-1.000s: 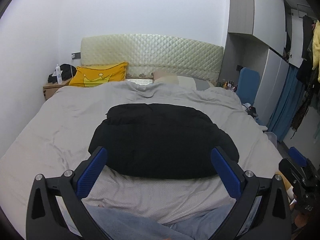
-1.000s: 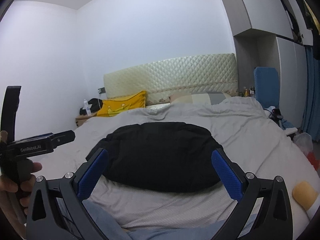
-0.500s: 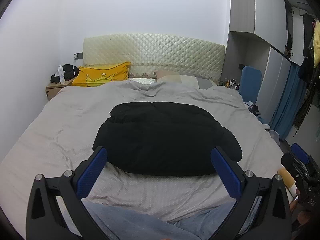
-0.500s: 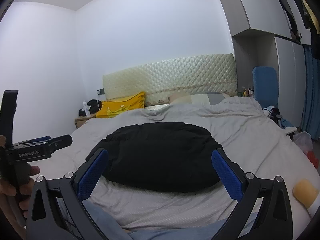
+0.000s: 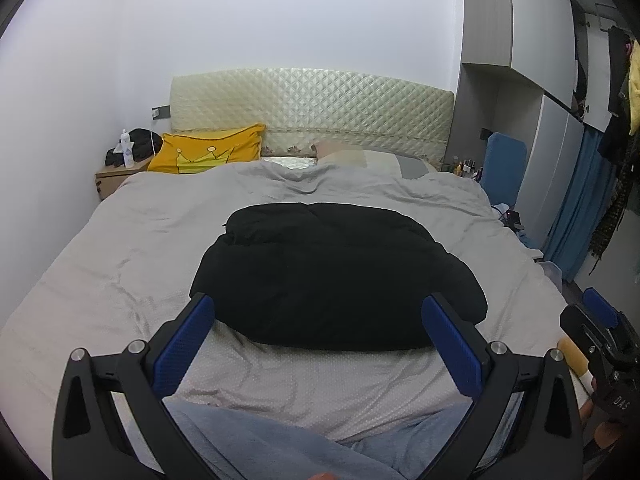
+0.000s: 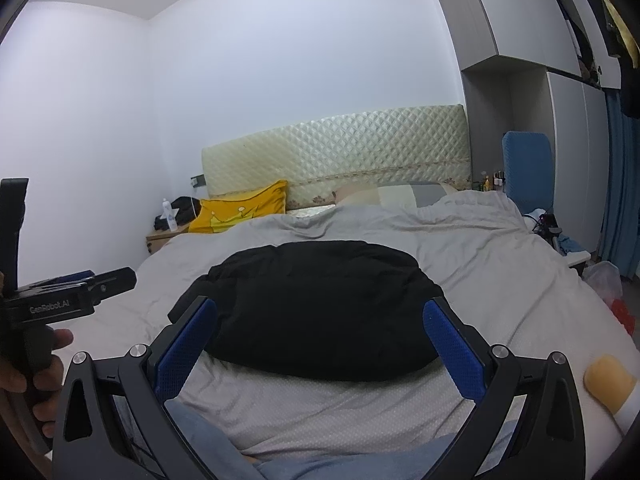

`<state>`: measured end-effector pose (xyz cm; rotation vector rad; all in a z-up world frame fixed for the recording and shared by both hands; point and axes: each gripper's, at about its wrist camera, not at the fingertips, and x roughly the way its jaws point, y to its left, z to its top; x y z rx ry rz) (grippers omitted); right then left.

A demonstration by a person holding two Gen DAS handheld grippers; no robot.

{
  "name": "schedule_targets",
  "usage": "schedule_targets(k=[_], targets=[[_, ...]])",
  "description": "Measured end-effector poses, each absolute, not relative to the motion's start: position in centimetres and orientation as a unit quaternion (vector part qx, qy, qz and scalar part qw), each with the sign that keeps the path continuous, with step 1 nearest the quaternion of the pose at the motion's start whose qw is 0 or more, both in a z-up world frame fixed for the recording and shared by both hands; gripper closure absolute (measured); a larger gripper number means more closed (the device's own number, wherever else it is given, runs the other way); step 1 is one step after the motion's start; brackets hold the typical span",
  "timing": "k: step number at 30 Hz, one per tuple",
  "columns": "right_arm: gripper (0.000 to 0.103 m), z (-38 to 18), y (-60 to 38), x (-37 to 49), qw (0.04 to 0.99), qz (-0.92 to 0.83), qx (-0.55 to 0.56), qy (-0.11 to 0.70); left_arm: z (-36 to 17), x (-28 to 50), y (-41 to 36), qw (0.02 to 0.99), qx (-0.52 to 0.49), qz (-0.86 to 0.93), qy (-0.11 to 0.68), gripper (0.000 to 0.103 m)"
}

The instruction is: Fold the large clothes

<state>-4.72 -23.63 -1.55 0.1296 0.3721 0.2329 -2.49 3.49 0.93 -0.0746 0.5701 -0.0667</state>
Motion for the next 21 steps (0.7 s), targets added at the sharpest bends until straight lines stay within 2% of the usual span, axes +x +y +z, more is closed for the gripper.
schedule_targets(k=[21], targets=[[0.0,-1.86,-23.47,-4.56,0.974,0.11,0.066,0.188,0.57,-2.43,3.79,0.956,-0.039,-0.037,0.288,0.0]])
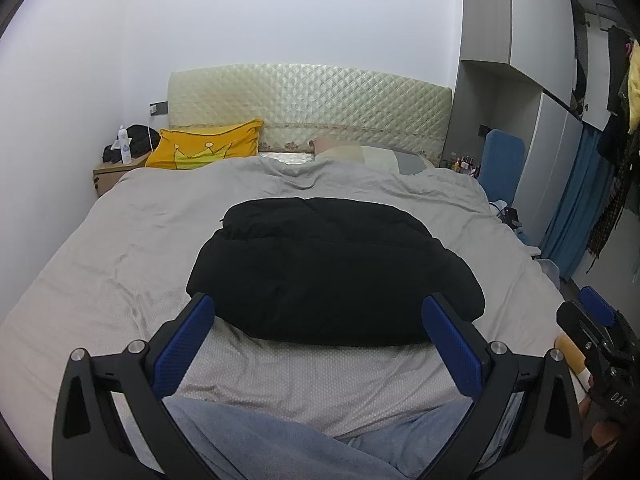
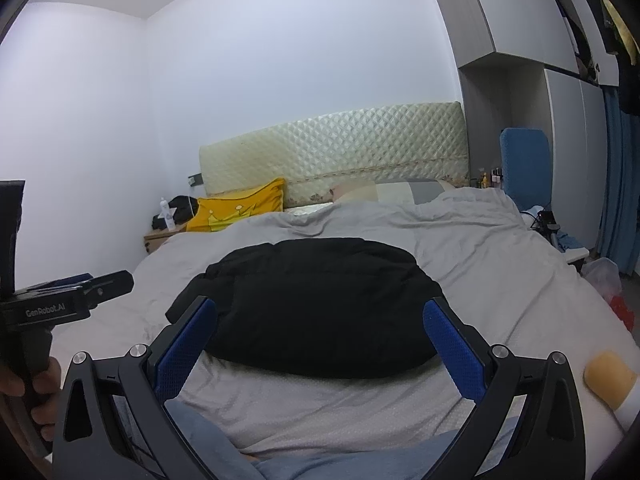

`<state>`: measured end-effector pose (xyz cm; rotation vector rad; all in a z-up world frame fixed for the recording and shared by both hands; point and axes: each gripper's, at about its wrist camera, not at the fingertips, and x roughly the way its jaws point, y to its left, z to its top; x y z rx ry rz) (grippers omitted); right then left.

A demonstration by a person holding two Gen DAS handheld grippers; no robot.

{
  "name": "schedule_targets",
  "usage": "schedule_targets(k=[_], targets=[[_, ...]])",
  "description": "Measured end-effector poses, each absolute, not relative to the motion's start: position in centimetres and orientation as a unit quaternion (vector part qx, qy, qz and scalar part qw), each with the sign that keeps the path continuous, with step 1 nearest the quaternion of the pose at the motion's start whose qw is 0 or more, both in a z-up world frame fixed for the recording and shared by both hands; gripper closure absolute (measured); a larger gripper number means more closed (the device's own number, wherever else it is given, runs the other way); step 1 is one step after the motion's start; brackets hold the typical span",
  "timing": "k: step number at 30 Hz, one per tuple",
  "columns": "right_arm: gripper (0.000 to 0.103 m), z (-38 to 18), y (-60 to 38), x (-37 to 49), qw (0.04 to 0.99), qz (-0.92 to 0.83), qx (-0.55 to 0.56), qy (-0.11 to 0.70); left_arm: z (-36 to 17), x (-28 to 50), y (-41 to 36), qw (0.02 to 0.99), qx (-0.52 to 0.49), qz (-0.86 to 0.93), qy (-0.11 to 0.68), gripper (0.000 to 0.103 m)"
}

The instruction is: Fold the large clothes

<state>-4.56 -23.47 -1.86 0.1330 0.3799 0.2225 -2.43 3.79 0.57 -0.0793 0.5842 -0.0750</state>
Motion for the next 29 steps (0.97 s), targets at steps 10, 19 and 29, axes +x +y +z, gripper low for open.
schedule_targets(k=[10,19,29], targets=[[0.0,-1.94,-23.38,-4.83,0.974,0.11,0.066,0.188,0.44,-2.63,4.03,0.956,-0.041,-0.041,0.288,0.0],[0.0,-1.9,-23.29,-4.97,0.974,0.109,0.065,0.186,0.5,-2.62,4.08,0.956,-0.041,-0.042,0.289,0.0],[0.0,-1.8,-23.29,-5.08,0.974,0.11,0.067,0.187,0.69,-2.87,3.72,0.956,-0.035,-0.048,0.287,0.0]])
